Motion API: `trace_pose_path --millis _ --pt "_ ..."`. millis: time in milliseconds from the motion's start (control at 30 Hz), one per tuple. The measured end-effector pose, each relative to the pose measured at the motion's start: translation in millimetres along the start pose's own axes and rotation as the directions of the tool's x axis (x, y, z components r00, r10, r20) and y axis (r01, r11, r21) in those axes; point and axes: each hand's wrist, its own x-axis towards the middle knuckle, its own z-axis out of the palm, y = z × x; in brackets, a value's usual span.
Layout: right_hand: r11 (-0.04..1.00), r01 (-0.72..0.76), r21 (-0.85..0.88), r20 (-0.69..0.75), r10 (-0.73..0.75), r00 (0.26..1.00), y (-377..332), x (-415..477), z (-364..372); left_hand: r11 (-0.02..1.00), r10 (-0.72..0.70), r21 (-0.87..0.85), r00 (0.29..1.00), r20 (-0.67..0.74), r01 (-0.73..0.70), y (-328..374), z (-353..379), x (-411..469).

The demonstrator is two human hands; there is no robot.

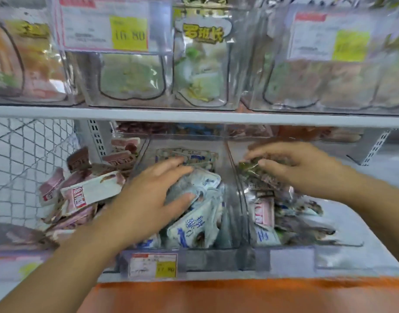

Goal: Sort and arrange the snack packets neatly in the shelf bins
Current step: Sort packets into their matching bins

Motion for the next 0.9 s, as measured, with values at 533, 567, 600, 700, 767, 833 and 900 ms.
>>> trace_pose_path --millis 533,567,600,700,767,833,900 --pt "0.876 0.093 -0.474 -0.102 -0.159 0.982 82 -56 15 0.993 0.001 0.118 0.991 0.131 -0.017 92 50 25" --pt "0.860 0.195 -0.472 -0.118 -0.280 0.953 75 -57 15 0.999 0.001 0.046 0.992 0.128 -0.007 85 54 24" --pt "0.839 0.294 -0.459 -0.085 -0.371 0.925 70 -56 16 1.000 0.012 -0.014 0.993 0.120 -0.011 81 58 23" --pt "0.756 0.420 -0.503 0.132 -0.412 0.901 64 -49 28 0.999 0.031 -0.016 0.995 0.097 -0.029 74 61 25" --pt "0.735 0.356 -0.578 0.202 -0.293 0.934 66 -38 34 0.999 0.041 -0.015 0.994 0.098 -0.039 72 58 28" --pt "0.712 0.303 -0.633 0.222 -0.208 0.953 65 -30 38 0.998 0.045 -0.054 0.992 0.114 -0.039 68 56 29" --pt "0.712 0.251 -0.655 0.161 -0.193 0.968 66 -22 41 0.994 0.046 -0.101 0.990 0.131 -0.033 65 54 31"
